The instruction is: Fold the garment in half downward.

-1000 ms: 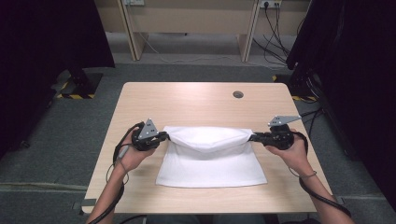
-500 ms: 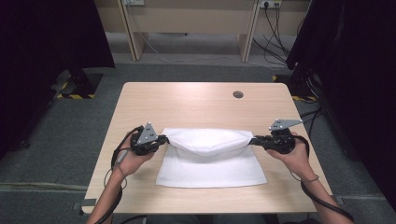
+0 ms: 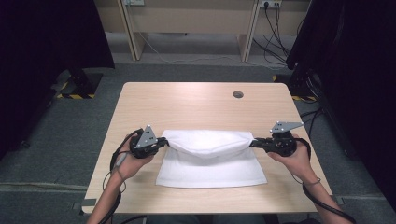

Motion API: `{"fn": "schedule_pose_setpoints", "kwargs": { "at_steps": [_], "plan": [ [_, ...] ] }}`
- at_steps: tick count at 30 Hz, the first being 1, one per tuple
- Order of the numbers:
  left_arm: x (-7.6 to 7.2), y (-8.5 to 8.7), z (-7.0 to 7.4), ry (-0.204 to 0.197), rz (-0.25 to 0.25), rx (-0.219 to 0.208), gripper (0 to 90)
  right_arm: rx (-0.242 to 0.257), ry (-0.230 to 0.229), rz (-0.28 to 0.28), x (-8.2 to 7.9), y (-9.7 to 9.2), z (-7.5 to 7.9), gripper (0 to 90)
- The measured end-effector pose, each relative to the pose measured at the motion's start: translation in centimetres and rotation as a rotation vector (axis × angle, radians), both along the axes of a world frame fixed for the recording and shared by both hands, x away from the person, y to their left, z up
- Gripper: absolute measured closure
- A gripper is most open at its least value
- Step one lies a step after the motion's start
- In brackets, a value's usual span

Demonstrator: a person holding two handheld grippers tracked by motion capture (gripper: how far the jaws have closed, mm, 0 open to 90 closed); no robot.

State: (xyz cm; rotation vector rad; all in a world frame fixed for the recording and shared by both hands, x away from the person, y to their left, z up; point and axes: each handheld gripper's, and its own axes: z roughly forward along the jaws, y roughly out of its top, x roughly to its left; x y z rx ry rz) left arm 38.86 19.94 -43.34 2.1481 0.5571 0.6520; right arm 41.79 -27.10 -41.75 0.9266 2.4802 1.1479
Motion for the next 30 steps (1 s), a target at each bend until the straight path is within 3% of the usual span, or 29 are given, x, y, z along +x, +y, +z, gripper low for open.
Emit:
{"fn": "schedule_pose_setpoints", "kwargs": {
  "at_steps": [30],
  "plan": [
    [-2.7,-0.4,-0.1,-0.024,-0.025,0.023,83.1,-0.016,-0.007,0.032,-2.3,-0.2,-0.3,81.0]
  ]
}}
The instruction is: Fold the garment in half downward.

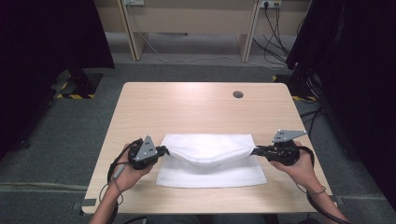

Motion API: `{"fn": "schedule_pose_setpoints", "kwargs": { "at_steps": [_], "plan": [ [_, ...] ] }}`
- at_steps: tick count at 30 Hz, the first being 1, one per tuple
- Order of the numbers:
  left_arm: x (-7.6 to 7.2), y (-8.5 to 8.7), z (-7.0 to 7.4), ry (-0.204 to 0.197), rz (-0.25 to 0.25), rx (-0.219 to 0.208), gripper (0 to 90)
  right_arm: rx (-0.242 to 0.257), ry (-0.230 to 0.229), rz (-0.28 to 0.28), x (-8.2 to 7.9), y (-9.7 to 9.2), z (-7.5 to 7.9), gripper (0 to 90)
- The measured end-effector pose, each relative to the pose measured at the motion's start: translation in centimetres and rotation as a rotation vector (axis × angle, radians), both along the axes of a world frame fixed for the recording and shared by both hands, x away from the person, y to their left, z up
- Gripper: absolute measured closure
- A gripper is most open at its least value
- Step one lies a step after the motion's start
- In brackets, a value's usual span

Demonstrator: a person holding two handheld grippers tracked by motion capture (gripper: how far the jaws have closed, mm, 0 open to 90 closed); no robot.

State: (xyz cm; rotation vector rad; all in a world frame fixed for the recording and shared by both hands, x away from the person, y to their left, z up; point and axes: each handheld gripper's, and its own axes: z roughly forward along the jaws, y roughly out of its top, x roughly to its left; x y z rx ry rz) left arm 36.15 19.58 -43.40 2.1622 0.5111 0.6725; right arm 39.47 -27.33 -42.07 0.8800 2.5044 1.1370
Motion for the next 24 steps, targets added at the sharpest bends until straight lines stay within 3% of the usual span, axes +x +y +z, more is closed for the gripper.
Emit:
{"fn": "schedule_pose_setpoints", "kwargs": {
  "at_steps": [24],
  "plan": [
    [-1.9,0.2,-0.2,0.000,-0.017,0.007,83.1,0.007,0.001,0.010,-1.4,-0.4,-0.3,81.0]
  ]
}}
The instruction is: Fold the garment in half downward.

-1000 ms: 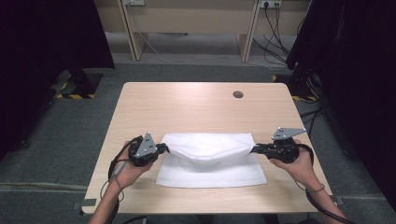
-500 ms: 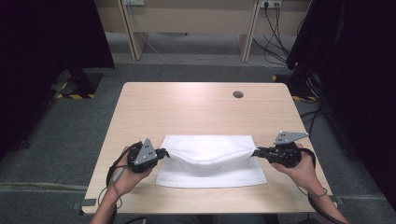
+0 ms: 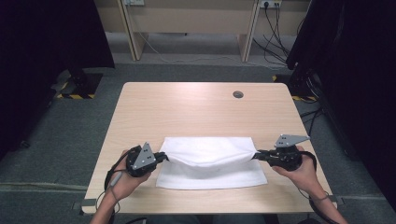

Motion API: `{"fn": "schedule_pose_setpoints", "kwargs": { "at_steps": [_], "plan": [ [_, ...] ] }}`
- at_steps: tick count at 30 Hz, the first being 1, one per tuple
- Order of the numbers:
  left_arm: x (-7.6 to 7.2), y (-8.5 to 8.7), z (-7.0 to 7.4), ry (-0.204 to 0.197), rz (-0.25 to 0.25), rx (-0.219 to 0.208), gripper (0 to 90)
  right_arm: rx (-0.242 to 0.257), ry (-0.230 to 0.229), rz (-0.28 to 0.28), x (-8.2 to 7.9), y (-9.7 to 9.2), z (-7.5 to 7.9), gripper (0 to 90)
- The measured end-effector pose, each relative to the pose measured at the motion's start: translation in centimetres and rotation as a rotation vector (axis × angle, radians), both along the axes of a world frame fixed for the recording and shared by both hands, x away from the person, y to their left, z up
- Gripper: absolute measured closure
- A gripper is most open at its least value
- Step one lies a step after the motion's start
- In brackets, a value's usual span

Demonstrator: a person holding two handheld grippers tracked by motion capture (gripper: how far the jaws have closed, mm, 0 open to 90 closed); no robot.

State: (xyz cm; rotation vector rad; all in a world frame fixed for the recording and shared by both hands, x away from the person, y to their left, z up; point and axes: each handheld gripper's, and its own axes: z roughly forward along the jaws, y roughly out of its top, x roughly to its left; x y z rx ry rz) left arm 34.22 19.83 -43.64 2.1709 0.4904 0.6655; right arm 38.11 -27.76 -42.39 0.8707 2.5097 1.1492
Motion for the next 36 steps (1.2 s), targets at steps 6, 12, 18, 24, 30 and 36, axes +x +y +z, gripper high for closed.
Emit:
{"fn": "schedule_pose_setpoints", "kwargs": {
  "at_steps": [6,12,18,24,30,36],
  "plan": [
    [-0.4,-0.1,-0.1,0.003,-0.008,-0.008,83.0,0.001,0.000,0.001,-0.4,-0.1,0.0,80.9],
    [-0.8,0.0,0.1,-0.003,-0.013,-0.009,83.0,0.001,-0.003,0.006,-0.8,-0.2,-0.1,80.8],
    [-1.1,0.0,0.1,-0.005,-0.018,-0.009,83.0,0.001,-0.001,0.007,-1.1,-0.2,-0.2,80.8],
    [-1.5,0.1,0.1,-0.003,-0.022,-0.006,83.0,-0.003,-0.001,0.015,-1.3,-0.2,-0.2,80.8],
    [-1.7,0.2,-0.1,0.004,-0.024,-0.005,82.8,-0.011,0.006,0.021,-1.6,-0.2,-0.5,80.7],
    [-1.9,0.2,-0.5,0.017,-0.029,0.000,82.8,-0.020,0.020,0.029,-1.8,-0.3,-1.1,80.6]
  ]
}}
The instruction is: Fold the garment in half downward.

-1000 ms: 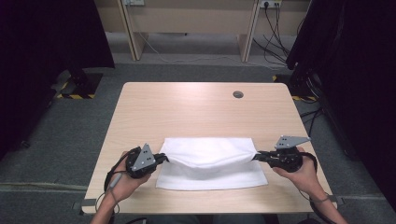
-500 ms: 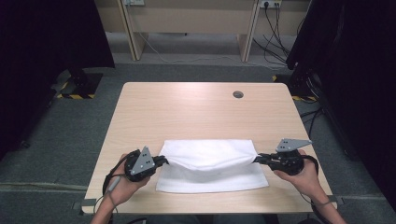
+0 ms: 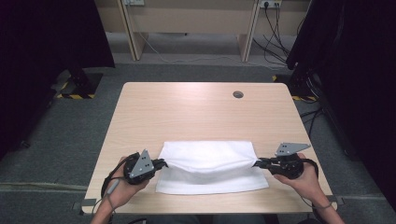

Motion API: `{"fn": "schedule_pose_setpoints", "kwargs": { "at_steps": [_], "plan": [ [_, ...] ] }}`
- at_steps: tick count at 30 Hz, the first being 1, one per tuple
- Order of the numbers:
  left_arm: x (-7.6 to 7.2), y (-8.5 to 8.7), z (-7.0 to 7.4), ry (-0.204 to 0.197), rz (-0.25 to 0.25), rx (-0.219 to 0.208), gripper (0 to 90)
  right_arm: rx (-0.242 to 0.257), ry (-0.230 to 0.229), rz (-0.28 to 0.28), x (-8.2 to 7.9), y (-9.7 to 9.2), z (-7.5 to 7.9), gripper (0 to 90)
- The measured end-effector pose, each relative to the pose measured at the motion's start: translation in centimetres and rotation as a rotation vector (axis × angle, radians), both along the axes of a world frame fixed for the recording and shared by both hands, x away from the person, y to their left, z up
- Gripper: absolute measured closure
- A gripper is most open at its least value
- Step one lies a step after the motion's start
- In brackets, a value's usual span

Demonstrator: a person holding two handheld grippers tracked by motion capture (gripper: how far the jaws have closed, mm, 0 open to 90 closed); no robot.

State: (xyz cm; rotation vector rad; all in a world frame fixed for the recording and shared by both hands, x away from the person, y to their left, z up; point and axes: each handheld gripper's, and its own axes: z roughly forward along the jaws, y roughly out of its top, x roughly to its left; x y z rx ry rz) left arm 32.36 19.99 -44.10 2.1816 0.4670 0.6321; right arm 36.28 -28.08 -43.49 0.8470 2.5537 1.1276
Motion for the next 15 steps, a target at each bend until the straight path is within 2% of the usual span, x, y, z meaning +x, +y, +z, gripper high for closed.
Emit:
{"fn": "schedule_pose_setpoints", "kwargs": {
  "at_steps": [7,15],
  "plan": [
    [-0.08,-0.09,-0.45,0.015,-0.003,0.004,82.7,-0.005,0.011,0.002,-0.19,-0.15,-0.48,80.4],
    [-0.31,-0.07,-0.43,0.010,-0.002,0.002,82.7,-0.005,0.011,0.008,-0.46,-0.09,-0.48,80.6]
  ]
}}
